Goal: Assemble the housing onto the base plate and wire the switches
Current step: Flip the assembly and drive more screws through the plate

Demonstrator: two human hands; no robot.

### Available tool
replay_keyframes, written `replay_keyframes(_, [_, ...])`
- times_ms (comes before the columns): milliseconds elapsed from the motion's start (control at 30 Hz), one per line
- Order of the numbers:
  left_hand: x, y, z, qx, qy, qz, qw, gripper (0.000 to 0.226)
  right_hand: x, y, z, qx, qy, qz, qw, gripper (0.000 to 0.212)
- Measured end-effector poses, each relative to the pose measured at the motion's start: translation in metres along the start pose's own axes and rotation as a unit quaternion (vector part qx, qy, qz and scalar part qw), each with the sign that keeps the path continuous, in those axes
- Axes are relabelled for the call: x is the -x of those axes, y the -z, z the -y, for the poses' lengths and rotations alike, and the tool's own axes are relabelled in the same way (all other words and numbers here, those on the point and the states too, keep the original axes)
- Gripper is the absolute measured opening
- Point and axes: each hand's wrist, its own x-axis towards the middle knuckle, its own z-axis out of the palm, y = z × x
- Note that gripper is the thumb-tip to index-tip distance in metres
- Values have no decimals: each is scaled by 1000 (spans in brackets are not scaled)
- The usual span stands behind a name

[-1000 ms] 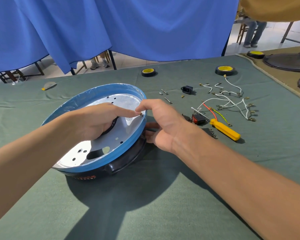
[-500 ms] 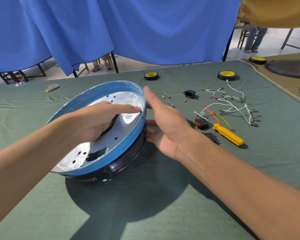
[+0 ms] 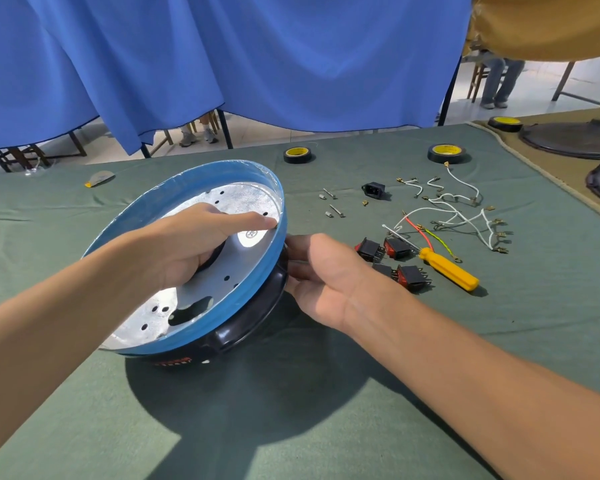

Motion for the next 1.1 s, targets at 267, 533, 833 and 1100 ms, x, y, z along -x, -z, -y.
replay_keyframes(267, [1, -1, -1, -9, -5, 4, 1000, 55, 0, 3, 0, -15, -37, 36, 999, 16])
replay_keyframes(533, [2, -2, -3, 7, -5, 11, 1000, 63, 0, 5, -3, -62, -49, 53, 995, 24])
replay_keyframes(833, [4, 3, -5, 17, 4, 11, 1000, 70, -5, 8, -5, -43, -88, 83, 992, 28])
replay_keyframes(1100, [11, 0, -5, 20, -13, 6, 1000, 55, -5, 6, -8, -87, -105, 63, 989, 37])
